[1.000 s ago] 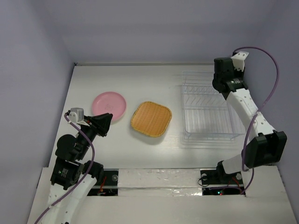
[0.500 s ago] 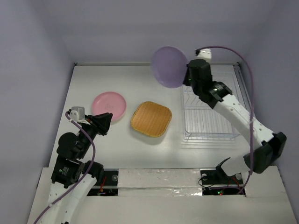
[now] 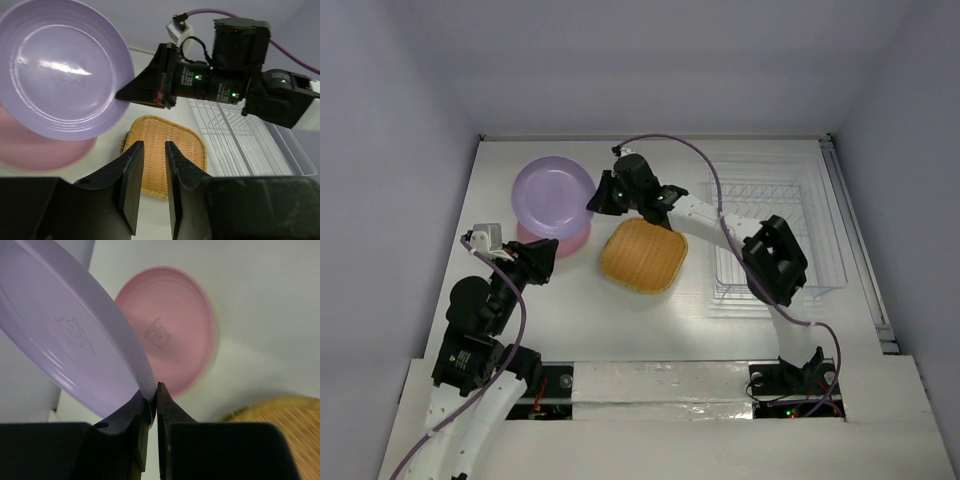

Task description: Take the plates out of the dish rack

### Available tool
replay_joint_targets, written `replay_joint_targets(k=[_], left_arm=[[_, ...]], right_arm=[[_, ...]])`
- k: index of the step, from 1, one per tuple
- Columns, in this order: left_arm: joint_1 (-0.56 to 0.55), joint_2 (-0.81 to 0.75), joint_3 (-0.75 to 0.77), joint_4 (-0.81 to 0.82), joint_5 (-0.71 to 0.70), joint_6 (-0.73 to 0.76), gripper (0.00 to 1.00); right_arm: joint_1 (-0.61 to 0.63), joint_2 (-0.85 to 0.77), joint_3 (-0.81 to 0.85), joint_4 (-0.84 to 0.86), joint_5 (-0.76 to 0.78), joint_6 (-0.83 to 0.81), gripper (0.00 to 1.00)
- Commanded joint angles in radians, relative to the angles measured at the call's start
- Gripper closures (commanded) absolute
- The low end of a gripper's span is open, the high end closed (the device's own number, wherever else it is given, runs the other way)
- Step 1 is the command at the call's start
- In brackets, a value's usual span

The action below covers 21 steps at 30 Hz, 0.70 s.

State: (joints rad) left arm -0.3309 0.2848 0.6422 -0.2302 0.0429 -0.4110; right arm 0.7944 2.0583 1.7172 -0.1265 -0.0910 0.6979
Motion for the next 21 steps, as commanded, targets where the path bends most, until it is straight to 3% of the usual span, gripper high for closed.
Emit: replay_joint_targets(k=[1, 8, 21], left_arm=[[0.009, 0.028, 0.034, 0.026, -0.015, -0.011, 0.79], [0.018, 0.047, 0.034, 0.026, -0.018, -0.009, 0.79], [0.027, 0.057, 0.033, 0.029, -0.008, -0.011, 0.78]], right_arm=[[0.011, 0.058, 0.146, 0.162, -0.116, 0.126, 1.00], [0.045, 0.221, 0.298, 0.070, -0.087, 0.149, 1.00], [0.072, 0.252, 0.153, 0.091, -0.055, 0.140, 0.82]])
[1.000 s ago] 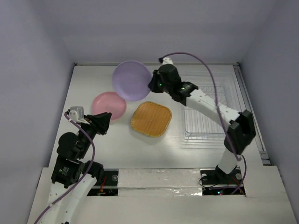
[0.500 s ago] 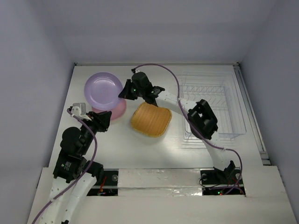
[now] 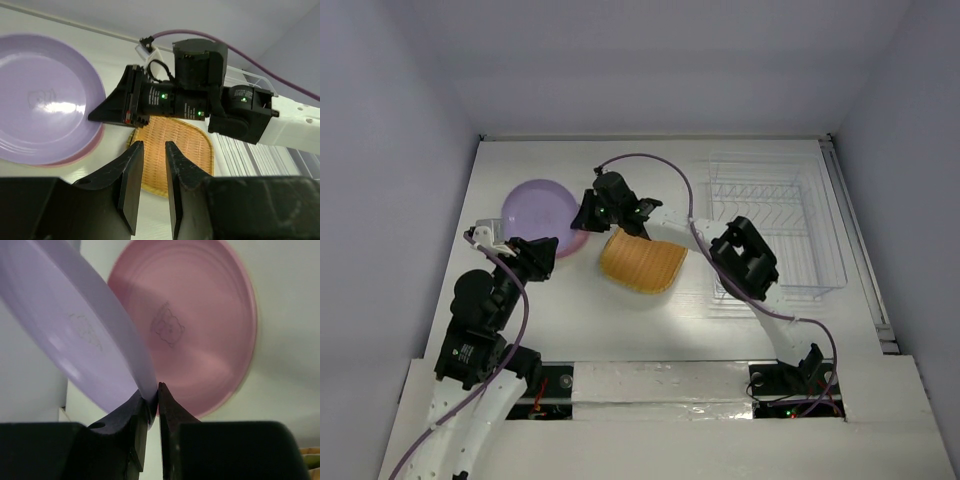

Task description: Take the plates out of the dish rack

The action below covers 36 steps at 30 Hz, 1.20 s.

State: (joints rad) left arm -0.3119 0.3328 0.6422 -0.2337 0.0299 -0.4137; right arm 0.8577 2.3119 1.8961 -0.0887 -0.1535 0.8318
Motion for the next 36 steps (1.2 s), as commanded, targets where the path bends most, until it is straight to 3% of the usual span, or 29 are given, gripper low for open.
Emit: replay_joint_targets(k=[1, 4, 5, 8, 12, 16, 23, 25, 27, 28, 29, 30, 34, 36], left_arm=[[0.017, 0.008, 0.031, 0.034, 0.005, -0.007, 0.78], [0.017, 0.012, 0.031, 0.036, 0.008, -0.007, 0.78], [0.017, 0.014, 0.031, 0.034, 0.008, -0.008, 0.78], [0.017, 0.014, 0.031, 0.036, 0.008, -0.008, 0.78], [0.017, 0.012, 0.031, 0.036, 0.007, -0.008, 0.78], [0.017, 0.014, 0.031, 0.037, 0.011, -0.008, 0.78], [0.027, 0.009, 0.033, 0.037, 0.013, -0.005, 0.74], [0.027, 0.014, 0.033, 0.036, 0.008, -0.004, 0.74], [0.027, 0.014, 0.034, 0.036, 0.008, -0.004, 0.72], [0.027, 0.014, 0.034, 0.036, 0.010, -0.004, 0.70], [0.027, 0.012, 0.034, 0.037, 0.011, -0.002, 0.67], [0.027, 0.011, 0.034, 0.039, 0.015, 0.001, 0.56], [0.027, 0.002, 0.034, 0.062, 0.073, 0.015, 0.34], [0.027, -0.008, 0.037, 0.077, 0.103, 0.027, 0.24]], right_arm=[[0.009, -0.005, -0.037, 0.049, 0.020, 0.003, 0.80], [0.009, -0.011, -0.048, 0.038, 0.048, -0.003, 0.76], [0.009, -0.014, -0.048, 0.030, 0.063, -0.008, 0.62], [0.009, -0.014, -0.031, 0.000, 0.072, -0.036, 0.39], [0.009, -0.057, -0.058, 0.009, 0.097, -0.063, 0.32], [0.018, -0.132, -0.089, -0.008, 0.147, -0.118, 0.16], [0.027, -0.330, -0.234, 0.023, 0.245, -0.171, 0.13], [0.037, -0.434, -0.305, 0.061, 0.281, -0.180, 0.17], [0.037, -0.585, -0.460, 0.111, 0.348, -0.203, 0.40], [0.037, -0.642, -0.517, 0.142, 0.377, -0.215, 0.59], [0.037, -0.702, -0.572, 0.150, 0.438, -0.224, 0.97], [0.037, -0.767, -0.671, 0.158, 0.466, -0.258, 1.00], [0.037, -1.186, -0.901, 0.207, 0.581, -0.350, 1.00], [0.037, -1.322, -1.009, 0.182, 0.672, -0.381, 0.92]])
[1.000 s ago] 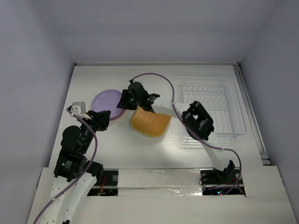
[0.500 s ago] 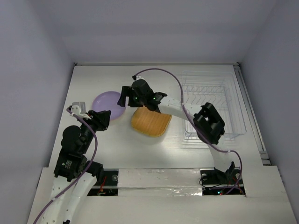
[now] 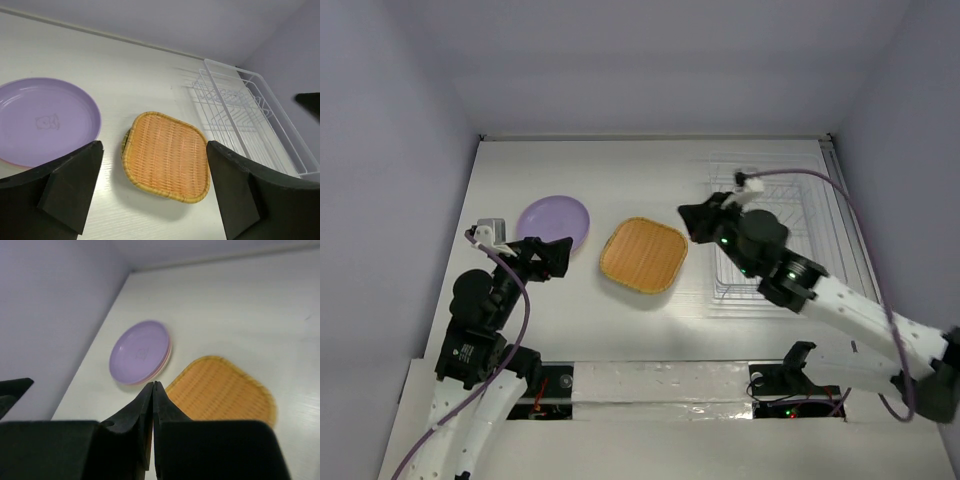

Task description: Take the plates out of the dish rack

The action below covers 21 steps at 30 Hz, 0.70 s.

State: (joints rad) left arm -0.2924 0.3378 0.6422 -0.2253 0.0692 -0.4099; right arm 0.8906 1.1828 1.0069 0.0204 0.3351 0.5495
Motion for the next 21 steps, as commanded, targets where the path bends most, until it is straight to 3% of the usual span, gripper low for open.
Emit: replay_joint_targets(k=[1, 2, 4, 5, 7, 8, 13, 21], left_arm=[[0.007, -0.014, 0.037, 0.075, 0.073, 0.023, 0.15], [0.007, -0.014, 0.037, 0.086, 0.079, 0.025, 0.06], [0.007, -0.007, 0.042, 0.090, 0.093, 0.026, 0.02], [0.007, -0.002, 0.045, 0.093, 0.093, 0.023, 0.01], [0.007, 0.016, 0.066, 0.096, 0.087, 0.022, 0.01], [0.007, 0.024, 0.077, 0.095, 0.083, 0.019, 0.01], [0.007, 0.067, 0.163, 0.119, 0.078, 0.036, 0.01], [0.007, 0.118, 0.189, 0.116, 0.078, 0.046, 0.01]], right_arm=[[0.004, -0.259, -0.148, 0.073, 0.218, -0.108, 0.92], [0.004, -0.385, -0.172, 0.038, 0.284, -0.120, 0.84], [0.004, -0.510, -0.211, -0.003, 0.337, -0.128, 0.73], [0.004, -0.572, -0.237, -0.052, 0.387, -0.131, 0.55], [0.004, -0.734, -0.248, -0.097, 0.442, -0.109, 0.28], [0.004, -0.785, -0.248, -0.143, 0.497, -0.102, 0.00], [0.004, -1.020, -0.258, -0.198, 0.602, -0.100, 0.00], [0.004, -1.011, -0.284, -0.246, 0.595, -0.071, 0.00]])
